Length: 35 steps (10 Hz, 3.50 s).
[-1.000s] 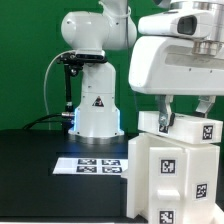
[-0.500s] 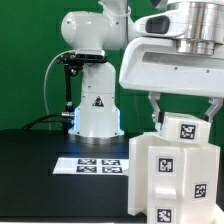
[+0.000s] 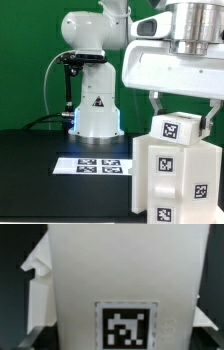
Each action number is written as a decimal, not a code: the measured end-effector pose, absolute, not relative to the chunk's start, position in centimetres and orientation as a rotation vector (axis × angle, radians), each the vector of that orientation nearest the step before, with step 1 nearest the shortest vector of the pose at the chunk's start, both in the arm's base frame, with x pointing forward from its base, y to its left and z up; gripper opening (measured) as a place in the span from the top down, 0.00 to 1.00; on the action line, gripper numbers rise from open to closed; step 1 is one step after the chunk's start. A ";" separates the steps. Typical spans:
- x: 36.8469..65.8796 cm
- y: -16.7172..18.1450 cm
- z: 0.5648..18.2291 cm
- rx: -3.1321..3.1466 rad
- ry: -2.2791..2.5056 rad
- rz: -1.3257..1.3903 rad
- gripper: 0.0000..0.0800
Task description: Assemble cabinet
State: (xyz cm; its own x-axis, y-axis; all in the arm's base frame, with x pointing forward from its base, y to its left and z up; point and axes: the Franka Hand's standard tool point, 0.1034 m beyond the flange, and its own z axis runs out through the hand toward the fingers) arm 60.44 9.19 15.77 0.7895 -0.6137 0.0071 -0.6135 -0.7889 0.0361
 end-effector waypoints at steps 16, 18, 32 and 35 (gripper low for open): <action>60.0 10.0 15.6 1.813 -2.725 -0.056 0.30; 60.0 10.1 15.7 1.764 -2.775 -0.097 0.30; 59.8 11.5 18.4 2.431 -2.262 -0.099 0.19; 60.0 12.4 19.2 2.729 -1.719 -0.285 0.19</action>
Offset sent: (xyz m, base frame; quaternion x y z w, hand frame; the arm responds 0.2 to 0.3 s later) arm 0.0000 0.0000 0.0000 0.0000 0.0000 0.1938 0.9810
